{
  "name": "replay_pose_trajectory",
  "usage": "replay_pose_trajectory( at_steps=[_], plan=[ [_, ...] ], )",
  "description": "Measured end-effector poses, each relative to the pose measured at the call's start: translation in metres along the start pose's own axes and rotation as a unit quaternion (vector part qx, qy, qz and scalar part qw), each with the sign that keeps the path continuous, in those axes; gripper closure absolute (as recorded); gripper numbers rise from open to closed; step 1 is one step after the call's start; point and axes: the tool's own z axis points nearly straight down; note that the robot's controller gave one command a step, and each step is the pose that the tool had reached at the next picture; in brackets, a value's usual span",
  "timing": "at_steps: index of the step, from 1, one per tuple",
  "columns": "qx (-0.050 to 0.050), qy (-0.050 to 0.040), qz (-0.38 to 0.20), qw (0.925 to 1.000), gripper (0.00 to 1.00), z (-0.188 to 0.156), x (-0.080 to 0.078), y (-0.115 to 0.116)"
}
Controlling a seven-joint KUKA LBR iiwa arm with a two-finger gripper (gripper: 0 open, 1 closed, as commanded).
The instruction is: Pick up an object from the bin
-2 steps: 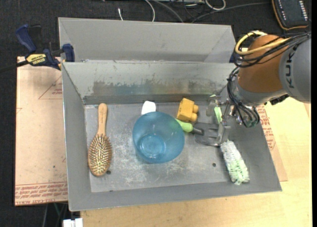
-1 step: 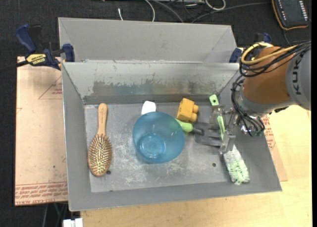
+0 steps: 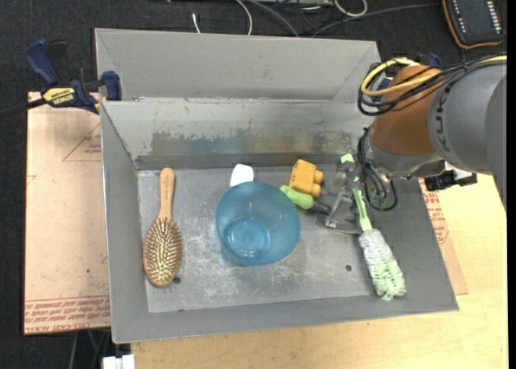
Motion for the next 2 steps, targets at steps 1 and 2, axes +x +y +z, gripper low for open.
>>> replay_pose_trajectory(
  at_steps=[1,2],
  plan=[
    [0.000,-0.0001,0.000,1.0000,1.00,0.000,0.000,0.000],
    [-0.001,-0.0011,0.068,0.9977,1.00,-0.003,0.075,0.006]
  ],
)
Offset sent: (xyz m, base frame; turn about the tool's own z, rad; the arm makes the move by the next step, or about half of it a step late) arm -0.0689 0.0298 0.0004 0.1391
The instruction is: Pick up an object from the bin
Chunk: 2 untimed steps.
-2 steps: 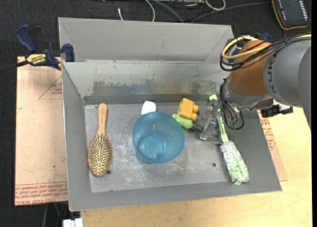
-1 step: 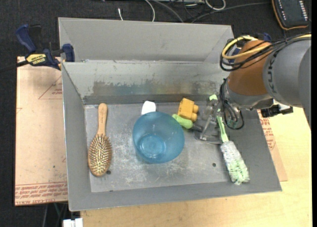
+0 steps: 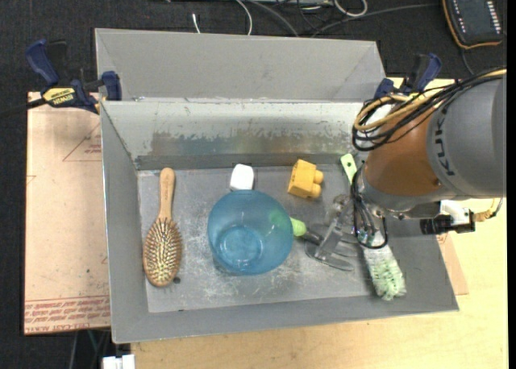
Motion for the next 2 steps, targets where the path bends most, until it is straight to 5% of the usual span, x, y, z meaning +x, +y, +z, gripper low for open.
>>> replay_pose_trajectory(
  at_steps=[1,2],
  plan=[
    [-0.001,-0.0043,-0.040,0.9992,0.00,0.0037,-0.0633,0.0260],
    [0.000,-0.0030,-0.040,0.9992,0.00,0.0039,-0.0615,0.0251]
  ],
)
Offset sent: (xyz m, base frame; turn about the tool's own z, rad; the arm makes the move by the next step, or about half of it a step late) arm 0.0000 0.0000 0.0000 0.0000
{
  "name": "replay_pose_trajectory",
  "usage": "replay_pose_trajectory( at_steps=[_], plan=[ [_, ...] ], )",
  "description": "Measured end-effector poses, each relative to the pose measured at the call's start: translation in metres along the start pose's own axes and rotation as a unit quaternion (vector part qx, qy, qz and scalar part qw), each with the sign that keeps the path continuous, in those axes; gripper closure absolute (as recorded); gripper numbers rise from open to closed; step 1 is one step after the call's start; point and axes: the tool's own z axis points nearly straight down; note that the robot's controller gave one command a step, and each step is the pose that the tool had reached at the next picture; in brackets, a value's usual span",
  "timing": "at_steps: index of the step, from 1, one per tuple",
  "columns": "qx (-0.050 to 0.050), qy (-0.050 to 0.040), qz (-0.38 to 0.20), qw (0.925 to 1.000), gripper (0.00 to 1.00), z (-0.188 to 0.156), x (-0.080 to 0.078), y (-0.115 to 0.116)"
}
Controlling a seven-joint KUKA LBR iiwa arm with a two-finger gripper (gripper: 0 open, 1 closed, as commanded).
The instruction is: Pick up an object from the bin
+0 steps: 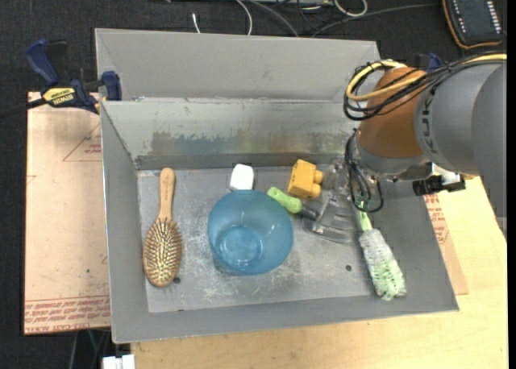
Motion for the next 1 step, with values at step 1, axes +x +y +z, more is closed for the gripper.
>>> replay_pose_trajectory(
  at_steps=[1],
  plan=[
    [-0.001,-0.0012,0.017,0.9999,0.00,0.0001,0.0011,0.0037]
  ],
)
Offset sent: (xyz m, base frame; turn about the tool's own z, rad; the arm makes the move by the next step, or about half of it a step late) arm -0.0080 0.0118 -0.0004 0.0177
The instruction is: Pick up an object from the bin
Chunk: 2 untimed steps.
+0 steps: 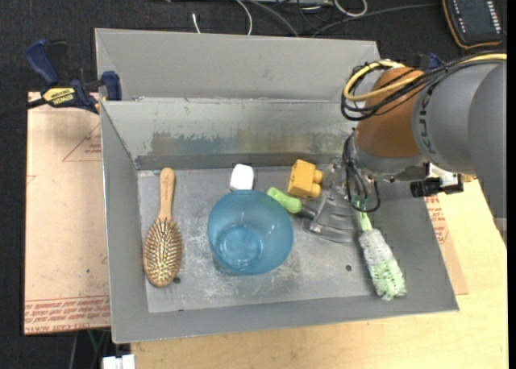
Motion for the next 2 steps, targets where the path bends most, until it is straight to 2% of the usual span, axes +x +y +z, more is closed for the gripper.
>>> replay_pose_trajectory(
  at_steps=[1,2],
  plan=[
    [0.000,-0.0001,-0.008,1.0000,0.00,-0.0002,0.0104,0.0042],
    [-0.001,-0.0031,0.015,0.9999,1.00,-0.0015,0.0011,0.0048]
  ],
)
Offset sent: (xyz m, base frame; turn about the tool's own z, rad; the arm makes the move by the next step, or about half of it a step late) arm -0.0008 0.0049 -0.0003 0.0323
